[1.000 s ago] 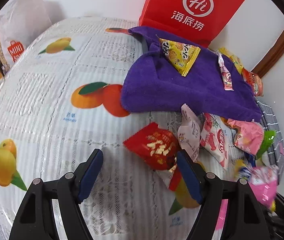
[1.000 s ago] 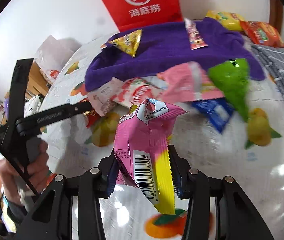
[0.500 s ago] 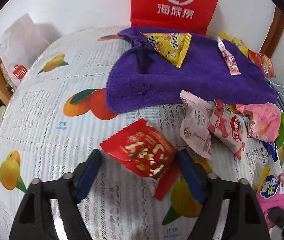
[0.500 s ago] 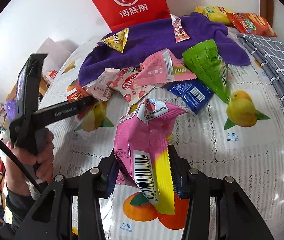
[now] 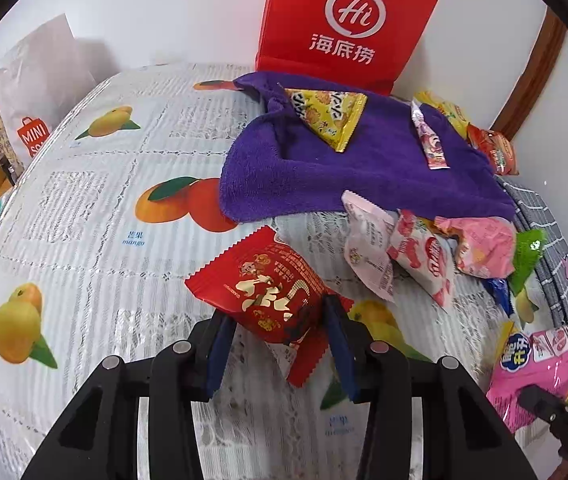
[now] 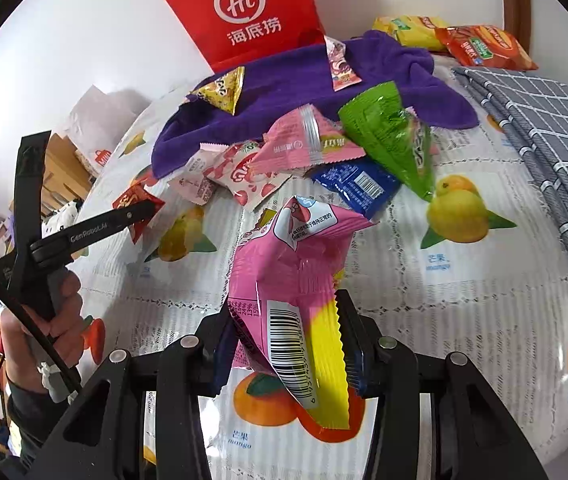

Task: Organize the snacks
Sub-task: 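Grasp the red packet with the left tool while the right tool grasps the pink-yellow bag, then carry both packets over the purple towel with both tools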

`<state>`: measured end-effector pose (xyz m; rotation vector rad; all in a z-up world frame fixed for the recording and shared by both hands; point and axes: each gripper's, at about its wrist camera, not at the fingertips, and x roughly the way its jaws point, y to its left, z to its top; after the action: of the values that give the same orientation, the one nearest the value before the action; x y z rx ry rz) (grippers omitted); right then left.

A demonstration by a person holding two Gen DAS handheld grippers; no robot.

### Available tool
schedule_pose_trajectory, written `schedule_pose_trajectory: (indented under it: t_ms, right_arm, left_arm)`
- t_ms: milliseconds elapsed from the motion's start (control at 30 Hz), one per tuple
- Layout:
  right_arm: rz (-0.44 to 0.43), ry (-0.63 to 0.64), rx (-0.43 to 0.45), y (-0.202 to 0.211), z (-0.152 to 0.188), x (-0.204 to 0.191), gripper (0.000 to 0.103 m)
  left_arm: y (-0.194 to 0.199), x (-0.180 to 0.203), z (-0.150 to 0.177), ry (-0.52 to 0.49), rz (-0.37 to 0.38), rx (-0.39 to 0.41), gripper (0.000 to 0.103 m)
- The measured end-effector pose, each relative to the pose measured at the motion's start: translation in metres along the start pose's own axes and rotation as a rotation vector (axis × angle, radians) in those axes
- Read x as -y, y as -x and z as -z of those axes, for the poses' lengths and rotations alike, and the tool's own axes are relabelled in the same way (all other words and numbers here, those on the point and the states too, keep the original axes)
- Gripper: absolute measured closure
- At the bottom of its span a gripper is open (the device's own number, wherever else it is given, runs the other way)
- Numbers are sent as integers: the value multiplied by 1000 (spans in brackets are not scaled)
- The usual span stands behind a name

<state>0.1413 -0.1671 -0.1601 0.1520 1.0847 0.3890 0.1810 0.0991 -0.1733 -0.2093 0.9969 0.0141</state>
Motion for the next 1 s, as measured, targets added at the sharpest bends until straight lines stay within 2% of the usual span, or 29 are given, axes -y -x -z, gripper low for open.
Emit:
schedule_pose_trajectory:
  t_ms: [167, 567, 1000]
  right_arm:
    - [-3, 10, 39, 18, -3, -3, 58]
    - [11, 46, 139, 63, -25, -7, 58]
    - [-2, 16, 189, 80, -72, 3, 58]
  left_arm:
    - [16, 7, 0, -13, 14, 17, 61]
    - [57, 35, -20, -41, 102, 84, 61]
    - [60, 51, -45, -60, 107, 97, 61]
